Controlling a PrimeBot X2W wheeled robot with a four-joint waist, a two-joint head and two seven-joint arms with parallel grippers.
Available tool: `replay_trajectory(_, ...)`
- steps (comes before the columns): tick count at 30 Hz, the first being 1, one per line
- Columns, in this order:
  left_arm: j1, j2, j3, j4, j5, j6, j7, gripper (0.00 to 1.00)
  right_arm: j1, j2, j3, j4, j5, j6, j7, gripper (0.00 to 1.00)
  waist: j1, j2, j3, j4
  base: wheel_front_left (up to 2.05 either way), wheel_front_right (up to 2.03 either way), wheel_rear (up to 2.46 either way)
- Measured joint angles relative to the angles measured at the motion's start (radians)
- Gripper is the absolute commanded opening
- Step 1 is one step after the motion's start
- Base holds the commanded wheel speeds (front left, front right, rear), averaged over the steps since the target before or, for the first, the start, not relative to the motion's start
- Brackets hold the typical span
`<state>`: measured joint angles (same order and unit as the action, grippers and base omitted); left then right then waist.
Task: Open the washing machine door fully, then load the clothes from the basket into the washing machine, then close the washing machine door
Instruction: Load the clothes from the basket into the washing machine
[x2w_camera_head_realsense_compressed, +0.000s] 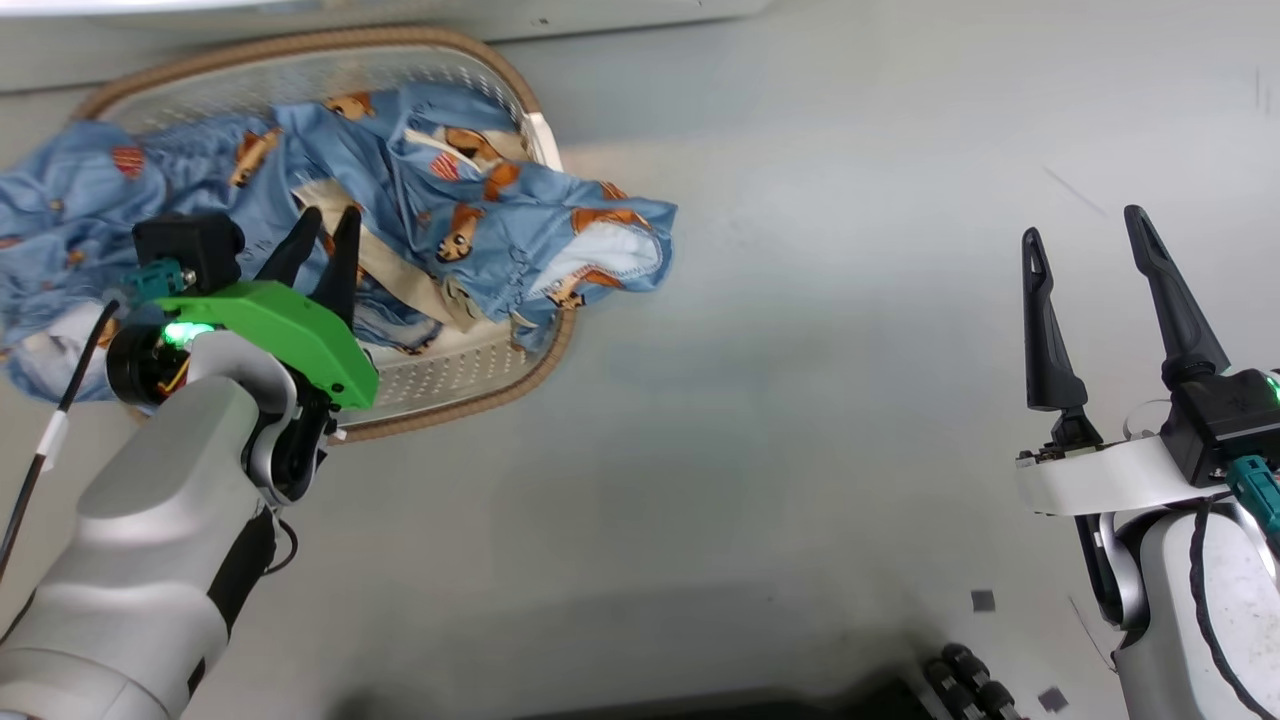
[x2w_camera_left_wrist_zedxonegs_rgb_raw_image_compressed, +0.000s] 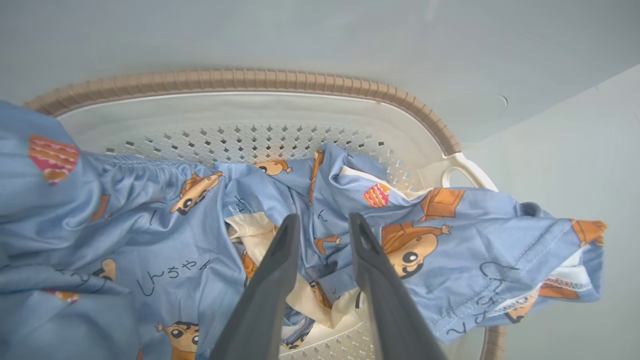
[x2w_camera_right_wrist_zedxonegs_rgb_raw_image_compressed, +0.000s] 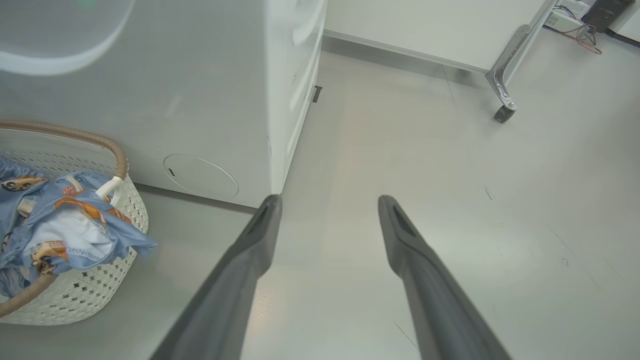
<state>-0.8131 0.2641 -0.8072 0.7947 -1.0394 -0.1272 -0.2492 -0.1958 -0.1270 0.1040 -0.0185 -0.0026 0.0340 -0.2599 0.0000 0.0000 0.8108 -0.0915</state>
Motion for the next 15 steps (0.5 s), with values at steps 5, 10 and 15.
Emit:
replay_trajectory(5, 0.039, -0.005, 0.031, 0.004, 0.000, 0.000, 0.000, 1.00, -0.004, -0.002, 0.000, 0.023, 0.001, 0.004, 0.000, 1.00, 0.0000, 0.0000, -0.065, 0.026, 0.00, 0.00, 0.00)
replay_trajectory(10, 0.083, -0.024, 0.096, -0.018, 0.008, 0.000, 0.000, 1.00, -0.003, -0.002, 0.000, 0.045, 0.002, 0.009, 0.000, 1.00, 0.0000, 0.0000, -0.134, 0.050, 0.00, 0.00, 0.00)
replay_trajectory(15, 0.137, -0.030, 0.144, -0.035, 0.025, 0.000, 0.000, 1.00, 0.000, -0.002, 0.000, 0.061, 0.011, 0.010, 0.000, 1.00, 0.0000, 0.0000, -0.191, 0.068, 0.00, 0.00, 0.00)
